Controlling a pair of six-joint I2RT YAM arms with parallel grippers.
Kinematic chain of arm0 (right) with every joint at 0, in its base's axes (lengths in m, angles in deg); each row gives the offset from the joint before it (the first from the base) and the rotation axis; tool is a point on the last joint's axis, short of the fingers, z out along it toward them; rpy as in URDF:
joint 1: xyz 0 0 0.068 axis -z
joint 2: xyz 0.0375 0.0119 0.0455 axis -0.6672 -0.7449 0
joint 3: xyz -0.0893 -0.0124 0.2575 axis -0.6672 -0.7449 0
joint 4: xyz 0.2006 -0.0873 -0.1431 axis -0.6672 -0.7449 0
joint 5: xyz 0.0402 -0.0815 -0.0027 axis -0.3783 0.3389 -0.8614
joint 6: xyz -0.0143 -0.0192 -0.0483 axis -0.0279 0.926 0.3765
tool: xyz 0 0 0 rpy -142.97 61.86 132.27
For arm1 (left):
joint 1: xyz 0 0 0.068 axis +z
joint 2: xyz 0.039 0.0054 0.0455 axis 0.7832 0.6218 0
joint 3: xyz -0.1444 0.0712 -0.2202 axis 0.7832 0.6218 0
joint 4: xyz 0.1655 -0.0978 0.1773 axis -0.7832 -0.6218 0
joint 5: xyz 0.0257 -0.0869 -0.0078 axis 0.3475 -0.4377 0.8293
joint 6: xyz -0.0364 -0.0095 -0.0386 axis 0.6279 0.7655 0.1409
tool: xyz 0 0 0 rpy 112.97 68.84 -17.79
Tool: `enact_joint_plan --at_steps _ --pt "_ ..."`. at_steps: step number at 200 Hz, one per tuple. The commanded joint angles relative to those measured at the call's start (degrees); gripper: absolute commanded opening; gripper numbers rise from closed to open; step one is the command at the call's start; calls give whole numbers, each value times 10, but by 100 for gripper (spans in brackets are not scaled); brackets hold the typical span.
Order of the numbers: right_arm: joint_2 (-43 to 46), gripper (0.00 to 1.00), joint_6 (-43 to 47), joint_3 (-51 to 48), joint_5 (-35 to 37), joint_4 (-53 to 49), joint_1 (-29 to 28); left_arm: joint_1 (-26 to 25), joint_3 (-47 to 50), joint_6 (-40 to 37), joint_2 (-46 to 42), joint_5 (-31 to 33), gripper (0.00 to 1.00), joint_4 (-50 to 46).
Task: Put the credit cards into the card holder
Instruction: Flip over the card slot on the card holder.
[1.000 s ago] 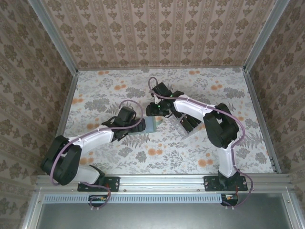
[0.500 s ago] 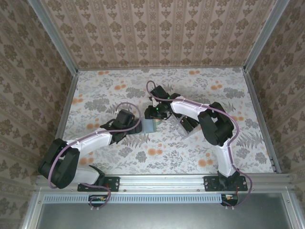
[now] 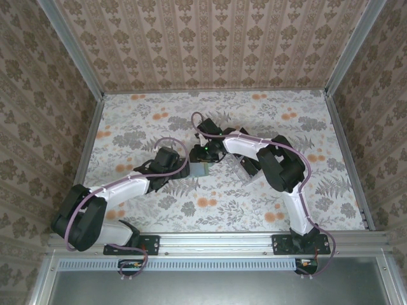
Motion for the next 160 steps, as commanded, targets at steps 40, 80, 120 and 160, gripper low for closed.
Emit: enact_joint_plan --at_steps 40,80,120,160 --pt "-30 44 -36 11 -33 17 -18 -2 22 -8 -5 -33 100 40" --pt "-32 44 -41 7 -34 23 -18 -5 28 -12 1 -45 100 60" --pt "-33 45 -45 5 -35 26 -18 -17 42 -14 -10 -41 100 79" --pt "-30 46 -49 -4 -32 32 -18 -25 86 -6 -88 -2 100 60"
